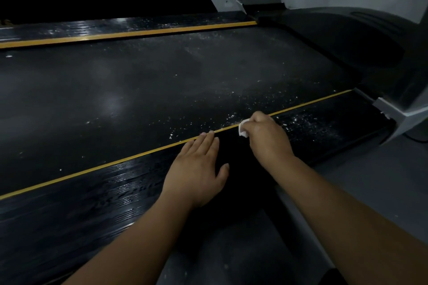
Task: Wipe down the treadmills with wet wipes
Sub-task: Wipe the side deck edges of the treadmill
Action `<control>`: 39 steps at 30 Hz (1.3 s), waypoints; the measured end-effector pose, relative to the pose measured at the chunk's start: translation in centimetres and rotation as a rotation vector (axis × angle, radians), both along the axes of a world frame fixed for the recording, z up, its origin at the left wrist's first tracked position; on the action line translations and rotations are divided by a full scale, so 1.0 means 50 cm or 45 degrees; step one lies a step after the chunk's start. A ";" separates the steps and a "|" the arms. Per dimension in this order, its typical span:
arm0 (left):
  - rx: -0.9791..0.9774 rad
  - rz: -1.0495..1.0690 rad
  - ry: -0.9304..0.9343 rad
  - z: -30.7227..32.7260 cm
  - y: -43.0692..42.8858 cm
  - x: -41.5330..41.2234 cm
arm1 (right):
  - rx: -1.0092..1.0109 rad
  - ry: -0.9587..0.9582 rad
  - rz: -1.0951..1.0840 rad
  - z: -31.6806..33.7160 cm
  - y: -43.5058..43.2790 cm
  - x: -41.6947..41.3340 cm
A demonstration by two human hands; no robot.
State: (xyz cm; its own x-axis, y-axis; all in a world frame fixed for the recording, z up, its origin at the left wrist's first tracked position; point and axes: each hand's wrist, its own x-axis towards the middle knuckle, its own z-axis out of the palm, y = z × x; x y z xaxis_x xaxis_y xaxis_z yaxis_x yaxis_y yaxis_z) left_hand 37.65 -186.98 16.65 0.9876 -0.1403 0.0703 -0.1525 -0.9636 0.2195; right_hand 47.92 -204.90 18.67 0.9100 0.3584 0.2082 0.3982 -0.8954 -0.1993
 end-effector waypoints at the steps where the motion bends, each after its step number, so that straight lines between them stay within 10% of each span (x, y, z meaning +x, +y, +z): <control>1: 0.003 0.000 0.004 0.000 0.000 0.000 | -0.019 0.010 -0.023 0.001 0.006 -0.001; 8: -0.023 0.001 -0.015 -0.001 -0.001 -0.002 | 0.287 0.234 0.245 -0.012 0.036 -0.084; 12: -0.013 0.010 -0.002 0.005 -0.002 -0.001 | 0.152 0.021 -0.096 -0.006 -0.003 -0.031; 16: -0.036 0.009 -0.014 -0.001 0.000 -0.002 | 0.099 0.002 0.226 -0.026 0.051 -0.089; 20: -0.012 0.006 0.003 0.000 -0.001 0.001 | 0.185 0.058 -0.099 -0.004 0.001 -0.039; 39: -0.049 0.202 0.013 0.010 0.000 -0.022 | 0.072 0.113 -0.041 -0.013 0.011 -0.048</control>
State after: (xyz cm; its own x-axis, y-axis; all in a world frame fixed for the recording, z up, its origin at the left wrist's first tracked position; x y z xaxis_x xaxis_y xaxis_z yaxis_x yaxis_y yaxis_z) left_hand 36.56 -186.98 17.13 0.9979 0.0199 0.0622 0.0032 -0.9663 0.2572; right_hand 45.53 -204.34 18.00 0.9368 0.3184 0.1452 0.3477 -0.8938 -0.2833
